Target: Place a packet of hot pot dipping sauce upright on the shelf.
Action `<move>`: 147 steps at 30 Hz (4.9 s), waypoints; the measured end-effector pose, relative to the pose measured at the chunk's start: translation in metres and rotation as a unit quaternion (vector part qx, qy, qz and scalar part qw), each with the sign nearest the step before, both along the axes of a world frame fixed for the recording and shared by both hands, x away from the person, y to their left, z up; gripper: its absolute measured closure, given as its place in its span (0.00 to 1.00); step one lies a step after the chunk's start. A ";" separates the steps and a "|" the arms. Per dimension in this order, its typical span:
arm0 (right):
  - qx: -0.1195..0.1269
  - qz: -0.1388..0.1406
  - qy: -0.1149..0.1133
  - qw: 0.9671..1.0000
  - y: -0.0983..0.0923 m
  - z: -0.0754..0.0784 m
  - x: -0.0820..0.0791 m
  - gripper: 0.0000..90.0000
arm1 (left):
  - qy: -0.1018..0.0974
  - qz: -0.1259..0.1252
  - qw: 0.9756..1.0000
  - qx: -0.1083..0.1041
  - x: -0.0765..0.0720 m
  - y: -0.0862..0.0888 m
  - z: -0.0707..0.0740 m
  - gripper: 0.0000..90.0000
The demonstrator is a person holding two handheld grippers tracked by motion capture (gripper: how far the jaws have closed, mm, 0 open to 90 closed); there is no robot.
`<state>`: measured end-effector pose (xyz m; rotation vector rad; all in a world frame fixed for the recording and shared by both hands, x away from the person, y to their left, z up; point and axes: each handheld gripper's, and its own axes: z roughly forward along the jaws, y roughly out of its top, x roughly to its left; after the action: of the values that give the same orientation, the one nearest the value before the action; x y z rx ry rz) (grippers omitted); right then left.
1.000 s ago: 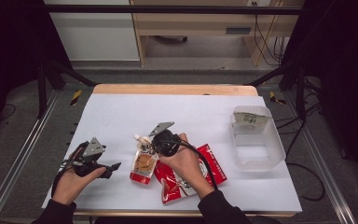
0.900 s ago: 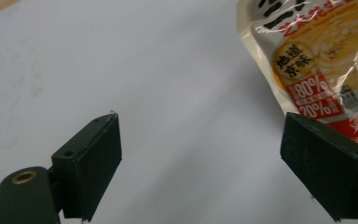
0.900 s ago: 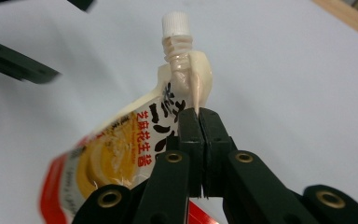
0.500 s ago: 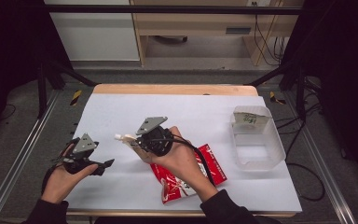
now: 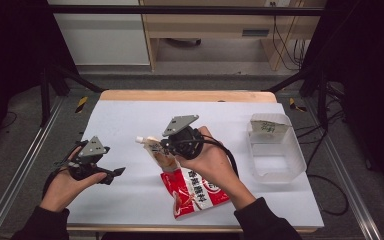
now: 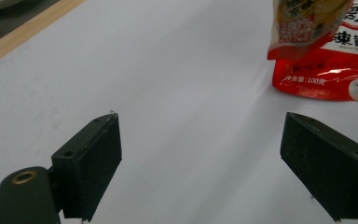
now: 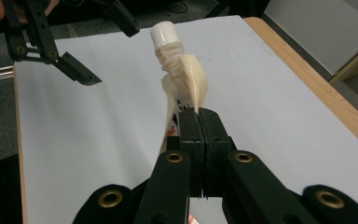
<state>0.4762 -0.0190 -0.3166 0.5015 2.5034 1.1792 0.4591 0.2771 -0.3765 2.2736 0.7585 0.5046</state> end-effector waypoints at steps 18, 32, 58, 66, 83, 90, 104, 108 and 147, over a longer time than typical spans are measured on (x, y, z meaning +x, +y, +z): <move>-0.014 0.008 0.004 1.000 -0.033 -0.003 0.001 1.00 | 0.011 -0.065 0.996 0.059 0.013 -0.043 0.030 0.15; -0.016 0.026 0.007 1.000 -0.027 -0.003 -0.002 1.00 | 0.002 -0.115 0.990 0.076 0.014 -0.056 0.058 0.22; -0.022 0.043 0.009 0.999 -0.017 -0.002 -0.007 1.00 | 0.019 -0.178 0.978 0.105 0.015 -0.084 0.063 0.46; -0.016 0.050 0.014 0.999 -0.010 -0.005 -0.008 1.00 | 0.019 -0.183 0.977 0.105 0.018 -0.088 0.062 0.55; -0.001 0.047 0.024 0.999 -0.009 -0.009 -0.003 0.99 | 0.033 -0.184 0.978 0.092 0.022 -0.090 0.067 0.81; -0.007 0.042 0.027 0.999 -0.011 -0.006 -0.001 0.99 | 0.041 -0.186 0.976 0.107 0.022 -0.097 0.078 0.82; -0.062 0.044 0.036 0.996 -0.015 0.003 0.001 0.89 | 0.039 -0.204 0.966 0.153 0.020 -0.117 0.090 0.82; -0.102 0.052 0.022 0.993 -0.013 0.005 0.002 0.64 | 0.035 -0.206 0.965 0.159 0.020 -0.119 0.088 0.82; -0.118 0.076 0.047 0.989 -0.003 0.003 0.015 0.97 | 0.033 -0.214 0.970 0.106 0.022 -0.116 0.089 0.81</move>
<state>0.4913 -0.0224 -0.3135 0.3163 2.7561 0.9108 0.4814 0.1608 -0.2873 2.5687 0.2326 0.3156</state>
